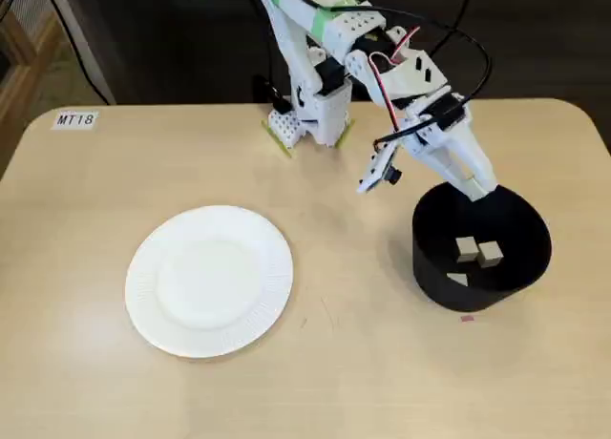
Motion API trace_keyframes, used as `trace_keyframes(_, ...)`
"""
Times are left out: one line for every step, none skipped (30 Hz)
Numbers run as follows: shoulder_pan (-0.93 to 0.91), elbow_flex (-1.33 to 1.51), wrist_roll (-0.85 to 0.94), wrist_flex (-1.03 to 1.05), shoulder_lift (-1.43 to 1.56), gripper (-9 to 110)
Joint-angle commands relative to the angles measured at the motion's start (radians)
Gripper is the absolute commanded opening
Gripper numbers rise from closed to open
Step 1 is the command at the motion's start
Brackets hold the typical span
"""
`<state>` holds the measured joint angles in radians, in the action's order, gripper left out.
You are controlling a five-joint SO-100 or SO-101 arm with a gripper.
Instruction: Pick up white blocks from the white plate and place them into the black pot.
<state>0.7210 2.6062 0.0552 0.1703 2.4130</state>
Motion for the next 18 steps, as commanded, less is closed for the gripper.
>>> trace_keyframes(-0.015, -0.009, 0.002, -0.038, 0.017, -2)
trace_keyframes(-0.025, -0.015, 0.002, -0.038, 0.015, 0)
trace_keyframes(-0.034, -0.018, 0.002, -0.038, 0.014, 5)
trace_keyframes(-0.044, -0.026, 0.008, -0.025, 0.012, 10)
trace_keyframes(-0.057, -0.04, 0.012, -0.002, 0.009, 13)
trace_keyframes(-0.069, -0.054, 0.021, 0.025, 0.003, 16)
trace_keyframes(-0.081, -0.066, 0.026, 0.046, 0.0, 18)
trace_keyframes(-0.092, -0.072, 0.032, 0.06, -0.003, 21)
trace_keyframes(-0.103, -0.075, 0.034, 0.066, -0.006, 21)
trace_keyframes(-0.115, -0.078, 0.035, 0.071, -0.008, 22)
trace_keyframes(-0.126, -0.081, 0.04, 0.08, -0.009, 23)
trace_keyframes(-0.135, -0.092, 0.044, 0.098, -0.017, 24)
trace_keyframes(-0.143, -0.104, 0.052, 0.115, -0.023, 25)
trace_keyframes(-0.15, -0.117, 0.06, 0.132, -0.028, 25)
trace_keyframes(-0.155, -0.13, 0.067, 0.146, -0.031, 25)
trace_keyframes(-0.16, -0.146, 0.069, 0.156, -0.032, 22)
trace_keyframes(-0.167, -0.166, 0.066, 0.173, -0.031, 14)
trace_keyframes(-0.178, -0.193, 0.06, 0.202, -0.025, 5)
